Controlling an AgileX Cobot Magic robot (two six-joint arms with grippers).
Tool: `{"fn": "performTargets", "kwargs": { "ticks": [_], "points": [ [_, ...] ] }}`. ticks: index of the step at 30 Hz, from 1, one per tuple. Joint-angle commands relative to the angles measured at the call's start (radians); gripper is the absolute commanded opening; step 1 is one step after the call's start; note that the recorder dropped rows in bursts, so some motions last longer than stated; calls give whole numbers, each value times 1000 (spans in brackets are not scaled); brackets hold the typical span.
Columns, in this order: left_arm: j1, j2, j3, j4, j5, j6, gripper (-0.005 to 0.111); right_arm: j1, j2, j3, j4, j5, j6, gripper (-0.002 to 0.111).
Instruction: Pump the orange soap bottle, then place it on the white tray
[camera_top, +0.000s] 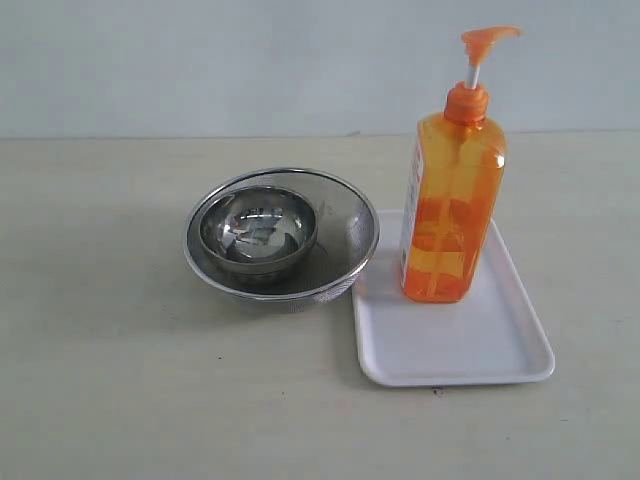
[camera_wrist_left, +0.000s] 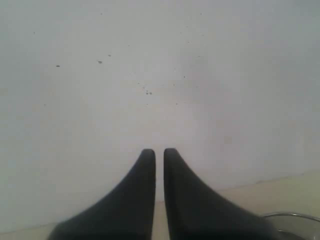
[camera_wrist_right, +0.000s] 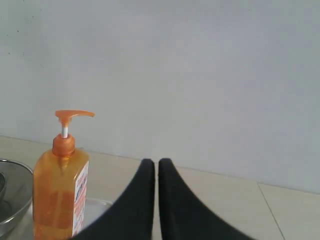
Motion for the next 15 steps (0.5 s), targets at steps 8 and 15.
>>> {"fn": "performTargets", "kwargs": {
  "ticks": [8,15],
  "points": [
    [115,-141,112,-108,66,4,5,0,-6,4,-1,-3,-2,0],
    [139,-226,174,-110,93,4,5,0,-6,4,-1,-3,-2,0]
  ]
}}
